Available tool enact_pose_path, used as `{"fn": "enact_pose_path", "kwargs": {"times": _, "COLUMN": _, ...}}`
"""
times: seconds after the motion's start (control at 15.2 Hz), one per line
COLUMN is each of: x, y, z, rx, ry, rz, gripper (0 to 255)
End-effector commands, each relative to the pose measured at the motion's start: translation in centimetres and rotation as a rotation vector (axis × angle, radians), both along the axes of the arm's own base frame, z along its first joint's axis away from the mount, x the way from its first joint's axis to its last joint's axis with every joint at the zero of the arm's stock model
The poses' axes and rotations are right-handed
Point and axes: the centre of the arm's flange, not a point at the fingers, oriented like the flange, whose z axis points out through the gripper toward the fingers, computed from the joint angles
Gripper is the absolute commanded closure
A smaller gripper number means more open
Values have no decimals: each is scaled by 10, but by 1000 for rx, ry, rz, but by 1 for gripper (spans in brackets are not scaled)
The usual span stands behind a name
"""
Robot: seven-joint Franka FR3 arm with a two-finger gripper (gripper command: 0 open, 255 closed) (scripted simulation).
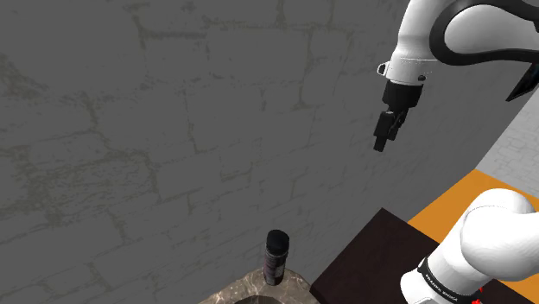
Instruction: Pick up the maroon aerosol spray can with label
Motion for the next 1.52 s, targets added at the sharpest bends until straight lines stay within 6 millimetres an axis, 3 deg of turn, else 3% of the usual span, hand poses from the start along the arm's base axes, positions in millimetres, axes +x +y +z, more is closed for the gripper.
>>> {"fn": "enact_pose_path", "kwargs": {"times": 0.0, "x": 0, "y": 0, "z": 0, "rx": 0, "ry": 0, "rz": 0, "gripper": 0}}
{"fn": "enact_pose_path", "kwargs": {"times": 1.45, "x": 39, "y": 233, "z": -183, "rx": -77, "ry": -38, "rz": 68, "gripper": 0}}
